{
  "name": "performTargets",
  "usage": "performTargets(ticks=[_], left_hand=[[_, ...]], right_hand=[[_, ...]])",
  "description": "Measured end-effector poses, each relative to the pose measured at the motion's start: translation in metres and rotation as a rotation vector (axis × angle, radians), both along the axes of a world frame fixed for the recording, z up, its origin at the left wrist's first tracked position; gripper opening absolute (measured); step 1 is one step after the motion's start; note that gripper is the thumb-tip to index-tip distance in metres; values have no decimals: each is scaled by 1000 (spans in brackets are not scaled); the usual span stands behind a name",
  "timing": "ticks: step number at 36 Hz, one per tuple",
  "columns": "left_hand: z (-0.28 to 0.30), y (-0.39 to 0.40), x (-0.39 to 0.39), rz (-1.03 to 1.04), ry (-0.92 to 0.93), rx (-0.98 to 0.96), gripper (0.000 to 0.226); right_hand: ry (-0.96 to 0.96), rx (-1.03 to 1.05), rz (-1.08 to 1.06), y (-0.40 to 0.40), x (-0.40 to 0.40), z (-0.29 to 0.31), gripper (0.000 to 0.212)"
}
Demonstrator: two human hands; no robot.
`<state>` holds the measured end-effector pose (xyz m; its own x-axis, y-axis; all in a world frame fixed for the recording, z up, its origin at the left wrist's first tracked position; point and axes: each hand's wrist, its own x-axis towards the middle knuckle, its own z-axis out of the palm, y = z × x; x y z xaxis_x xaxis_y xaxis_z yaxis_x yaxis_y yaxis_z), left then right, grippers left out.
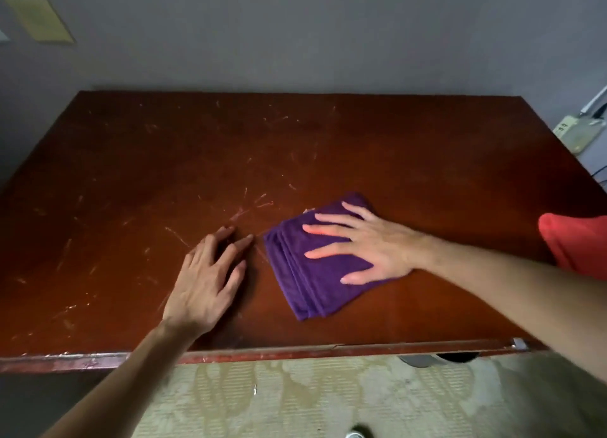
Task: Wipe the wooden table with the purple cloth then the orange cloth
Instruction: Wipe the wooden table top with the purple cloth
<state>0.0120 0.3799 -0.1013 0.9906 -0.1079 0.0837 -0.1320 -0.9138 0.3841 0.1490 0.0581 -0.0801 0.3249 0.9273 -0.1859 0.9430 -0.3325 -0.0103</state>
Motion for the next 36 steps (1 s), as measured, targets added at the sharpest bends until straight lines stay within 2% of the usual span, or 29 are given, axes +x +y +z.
performTargets(ticks=[3, 12, 21, 26, 30, 36], left_hand=[[-5, -2, -1, -23, 2, 30, 52], [1, -1, 5, -13, 68, 66, 52], [-6, 1, 9, -11, 67, 39, 55], [-7, -1, 10, -6, 30, 47, 55], [-4, -2, 8, -7, 36, 58, 54], [-4, -4, 7, -3, 33, 56, 52]], right_hand=[[-17, 8, 87, 4, 45, 0, 67], [-50, -33, 63, 25, 190, 4, 65], [1, 17, -166, 48, 294, 8, 67], [56, 127, -472, 66, 309, 2, 73], [49, 192, -736, 87, 295, -5, 67], [42, 144, -908, 111, 237, -8, 76]])
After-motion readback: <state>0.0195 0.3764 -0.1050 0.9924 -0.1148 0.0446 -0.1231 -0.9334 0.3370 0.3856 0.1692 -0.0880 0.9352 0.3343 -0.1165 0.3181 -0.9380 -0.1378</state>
